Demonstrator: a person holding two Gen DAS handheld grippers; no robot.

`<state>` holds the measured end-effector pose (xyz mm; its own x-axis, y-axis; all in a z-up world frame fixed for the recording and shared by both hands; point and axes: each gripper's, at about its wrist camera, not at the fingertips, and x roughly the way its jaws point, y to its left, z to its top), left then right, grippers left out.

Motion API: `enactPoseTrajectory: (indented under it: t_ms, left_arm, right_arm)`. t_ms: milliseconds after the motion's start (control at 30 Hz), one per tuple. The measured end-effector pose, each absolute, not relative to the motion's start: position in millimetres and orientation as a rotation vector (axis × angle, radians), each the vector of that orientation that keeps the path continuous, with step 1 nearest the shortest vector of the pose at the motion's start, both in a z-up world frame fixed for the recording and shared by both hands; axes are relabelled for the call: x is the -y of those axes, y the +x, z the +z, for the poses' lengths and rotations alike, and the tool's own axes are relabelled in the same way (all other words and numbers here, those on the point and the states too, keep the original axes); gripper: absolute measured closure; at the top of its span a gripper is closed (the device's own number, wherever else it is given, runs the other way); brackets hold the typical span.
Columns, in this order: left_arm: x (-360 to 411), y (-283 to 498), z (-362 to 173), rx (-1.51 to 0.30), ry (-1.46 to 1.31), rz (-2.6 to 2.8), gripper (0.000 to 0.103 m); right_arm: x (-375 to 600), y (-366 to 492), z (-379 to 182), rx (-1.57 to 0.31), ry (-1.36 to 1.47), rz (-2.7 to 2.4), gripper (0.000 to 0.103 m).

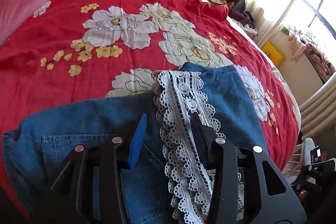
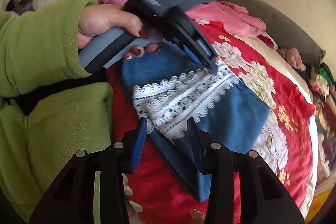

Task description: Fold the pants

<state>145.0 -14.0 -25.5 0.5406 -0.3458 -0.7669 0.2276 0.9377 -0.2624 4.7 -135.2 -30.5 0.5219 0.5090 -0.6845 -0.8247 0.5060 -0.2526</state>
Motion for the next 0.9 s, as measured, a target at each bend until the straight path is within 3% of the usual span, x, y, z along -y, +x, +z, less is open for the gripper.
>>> enactPoseTrajectory:
  t_ms: [167,233,367,500,633,800,900]
  left_arm:
    - [16.9,146.8,-37.7,-0.959,-0.129,-0.339,0.062]
    - [17.0,147.5,-39.1,-0.961,-0.132,-0.343,0.06]
    - [14.4,148.0,-38.7,-0.957,-0.142,-0.35,0.058]
    - [13.2,149.6,-37.9,-0.954,-0.146,-0.345,0.058]
    - [11.5,146.4,-34.7,-0.946,-0.131,-0.333,0.058]
    - [5.5,133.1,-22.7,-0.921,-0.108,-0.305,0.058]
    - [3.8,118.1,-12.9,-0.887,-0.103,-0.291,0.058]
  right_arm:
    - [117.8,26.3,-46.4,-0.651,-0.605,0.841,0.068]
    - [118.1,37.7,-50.1,-0.72,-0.532,0.866,0.098]
    - [122.2,44.0,-31.3,-0.74,-0.336,0.956,0.098]
    - [106.0,47.6,-41.7,-0.769,-0.336,0.954,0.097]
    - [109.9,51.4,-51.6,-0.836,-0.288,0.955,0.087]
    - [162.7,48.3,-9.9,-0.744,-0.118,0.934,0.072]
    - [196.2,48.4,-5.3,-0.721,-0.083,0.831,0.07]
